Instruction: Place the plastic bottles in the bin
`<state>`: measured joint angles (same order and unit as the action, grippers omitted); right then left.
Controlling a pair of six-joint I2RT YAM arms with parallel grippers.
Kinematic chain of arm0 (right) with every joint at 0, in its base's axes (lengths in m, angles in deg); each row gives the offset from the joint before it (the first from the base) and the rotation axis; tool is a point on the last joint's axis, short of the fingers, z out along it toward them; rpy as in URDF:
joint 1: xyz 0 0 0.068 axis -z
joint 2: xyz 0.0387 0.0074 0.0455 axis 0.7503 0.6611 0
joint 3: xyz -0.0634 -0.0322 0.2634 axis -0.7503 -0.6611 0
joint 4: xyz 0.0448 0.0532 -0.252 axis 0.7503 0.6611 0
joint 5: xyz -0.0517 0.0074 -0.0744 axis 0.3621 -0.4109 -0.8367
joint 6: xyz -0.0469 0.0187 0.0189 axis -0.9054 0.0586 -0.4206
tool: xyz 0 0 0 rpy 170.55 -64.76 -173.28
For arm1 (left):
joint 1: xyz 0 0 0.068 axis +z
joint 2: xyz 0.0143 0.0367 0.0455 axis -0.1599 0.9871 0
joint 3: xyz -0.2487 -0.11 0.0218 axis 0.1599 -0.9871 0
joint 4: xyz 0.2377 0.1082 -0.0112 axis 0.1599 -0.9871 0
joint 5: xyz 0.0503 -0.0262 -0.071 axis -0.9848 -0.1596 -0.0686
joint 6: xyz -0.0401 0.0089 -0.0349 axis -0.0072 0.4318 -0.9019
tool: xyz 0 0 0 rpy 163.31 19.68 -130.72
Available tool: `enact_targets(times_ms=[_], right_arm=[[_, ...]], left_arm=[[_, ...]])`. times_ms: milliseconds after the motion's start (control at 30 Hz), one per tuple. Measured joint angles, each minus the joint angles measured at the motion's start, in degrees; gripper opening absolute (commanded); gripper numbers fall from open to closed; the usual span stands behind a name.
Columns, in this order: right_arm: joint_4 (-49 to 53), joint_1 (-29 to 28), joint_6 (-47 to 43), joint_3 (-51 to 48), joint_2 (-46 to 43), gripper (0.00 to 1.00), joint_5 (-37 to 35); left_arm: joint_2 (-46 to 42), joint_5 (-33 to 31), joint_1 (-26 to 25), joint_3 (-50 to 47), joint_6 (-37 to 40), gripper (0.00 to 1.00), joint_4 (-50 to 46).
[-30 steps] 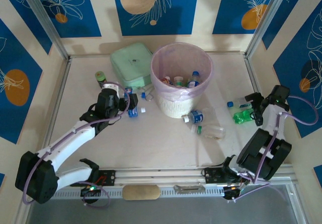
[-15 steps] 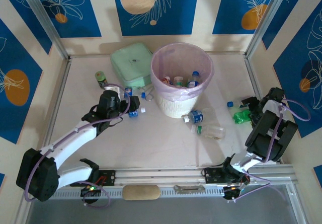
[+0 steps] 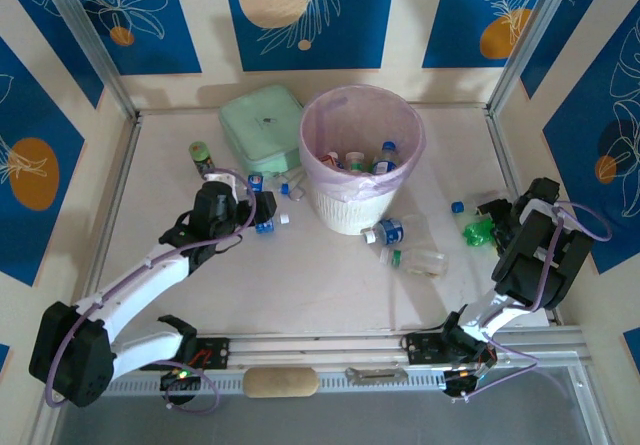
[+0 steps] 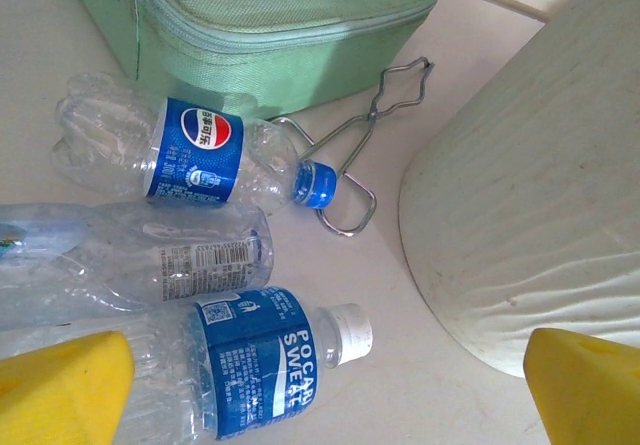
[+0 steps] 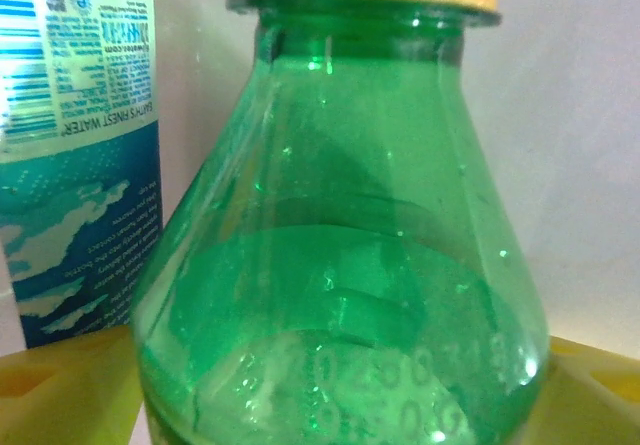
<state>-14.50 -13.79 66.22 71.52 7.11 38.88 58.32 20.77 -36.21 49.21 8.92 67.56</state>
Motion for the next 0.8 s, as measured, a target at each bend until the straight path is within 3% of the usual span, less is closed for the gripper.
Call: enact_targets(times_ms=[233, 467, 800], right_arm=[[-0.20, -0.26, 0.02, -0.39, 0.04, 0.84, -0.76], [-0.22, -0.28, -0.22, -0.96, -0.04, 0.65, -2.08], [-0.48, -0.37, -0.28, -1.88, -1.42, 0.60, -1.60]], left_arm=[[-0.04, 0.00, 0.00, -0.11, -0.48, 1.00, 0.00], [-0.61, -0.02, 0.00, -0.24, -1.05, 1.00, 0.02], [-0.63, -0.20, 0.00, -0.46, -1.05, 1.00, 0.04]])
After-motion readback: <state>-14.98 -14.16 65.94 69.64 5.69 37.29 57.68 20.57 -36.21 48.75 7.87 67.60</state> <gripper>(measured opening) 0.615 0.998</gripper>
